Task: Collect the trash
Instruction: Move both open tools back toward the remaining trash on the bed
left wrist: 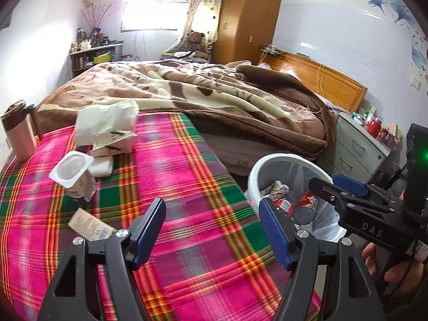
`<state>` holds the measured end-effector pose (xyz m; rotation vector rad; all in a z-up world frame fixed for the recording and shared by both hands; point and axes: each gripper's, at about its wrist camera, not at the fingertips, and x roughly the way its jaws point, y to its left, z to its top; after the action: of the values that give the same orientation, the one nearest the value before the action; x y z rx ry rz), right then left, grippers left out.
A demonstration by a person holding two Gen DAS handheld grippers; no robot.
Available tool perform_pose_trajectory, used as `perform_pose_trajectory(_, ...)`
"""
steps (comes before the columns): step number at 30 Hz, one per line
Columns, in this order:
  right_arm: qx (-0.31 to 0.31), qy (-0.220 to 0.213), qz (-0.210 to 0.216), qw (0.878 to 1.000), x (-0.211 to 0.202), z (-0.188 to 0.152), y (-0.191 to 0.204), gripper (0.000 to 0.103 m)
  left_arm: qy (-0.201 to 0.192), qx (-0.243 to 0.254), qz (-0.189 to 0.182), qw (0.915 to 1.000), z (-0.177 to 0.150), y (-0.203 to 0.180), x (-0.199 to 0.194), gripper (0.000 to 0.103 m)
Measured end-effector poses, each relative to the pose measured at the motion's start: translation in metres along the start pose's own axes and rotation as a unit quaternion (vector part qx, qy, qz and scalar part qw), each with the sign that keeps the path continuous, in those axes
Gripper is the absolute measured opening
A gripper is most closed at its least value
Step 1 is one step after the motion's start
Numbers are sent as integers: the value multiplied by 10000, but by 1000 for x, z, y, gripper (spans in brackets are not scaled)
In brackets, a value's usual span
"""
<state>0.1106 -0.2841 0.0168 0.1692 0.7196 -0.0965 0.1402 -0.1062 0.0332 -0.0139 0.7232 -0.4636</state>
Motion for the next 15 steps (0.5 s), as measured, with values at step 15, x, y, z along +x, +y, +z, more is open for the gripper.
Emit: perform_pose_trajectory(15, -417, 114, 636, 9970, 21, -4, 56, 70, -152, -453, 487, 9977, -2, 82, -17, 74)
